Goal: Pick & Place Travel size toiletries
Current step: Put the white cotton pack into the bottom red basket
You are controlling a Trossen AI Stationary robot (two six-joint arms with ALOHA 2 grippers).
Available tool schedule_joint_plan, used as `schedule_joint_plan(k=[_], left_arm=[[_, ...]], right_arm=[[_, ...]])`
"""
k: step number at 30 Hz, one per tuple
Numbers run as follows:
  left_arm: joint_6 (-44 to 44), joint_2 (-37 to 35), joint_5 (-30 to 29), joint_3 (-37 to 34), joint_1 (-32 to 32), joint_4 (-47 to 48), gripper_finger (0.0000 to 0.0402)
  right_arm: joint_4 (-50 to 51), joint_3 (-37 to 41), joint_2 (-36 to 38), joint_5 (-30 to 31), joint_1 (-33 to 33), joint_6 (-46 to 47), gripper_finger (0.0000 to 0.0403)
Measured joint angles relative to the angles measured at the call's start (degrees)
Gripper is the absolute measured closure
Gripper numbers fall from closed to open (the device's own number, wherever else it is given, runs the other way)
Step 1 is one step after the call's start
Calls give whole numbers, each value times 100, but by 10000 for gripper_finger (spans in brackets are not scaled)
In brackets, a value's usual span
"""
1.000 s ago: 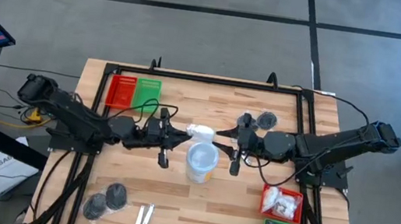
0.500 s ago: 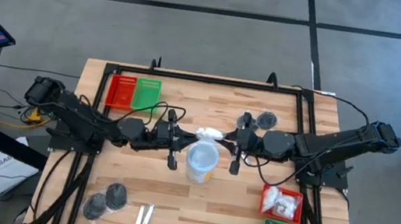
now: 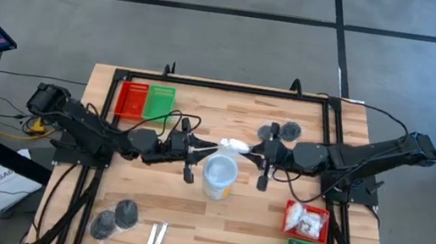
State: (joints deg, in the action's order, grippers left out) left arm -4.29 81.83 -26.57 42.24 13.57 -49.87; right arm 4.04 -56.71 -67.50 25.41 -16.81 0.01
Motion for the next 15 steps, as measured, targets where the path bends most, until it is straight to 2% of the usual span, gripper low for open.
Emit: schedule_joint_plan(k=[6,15], left_arm=[[-287,-1,1,0,158,7,339],[-298,-1,2,-2,255,4,344]], right_arm=[[1293,0,517,8,-283,769,393],[3331,-2,1180,17,-853,2342,396]])
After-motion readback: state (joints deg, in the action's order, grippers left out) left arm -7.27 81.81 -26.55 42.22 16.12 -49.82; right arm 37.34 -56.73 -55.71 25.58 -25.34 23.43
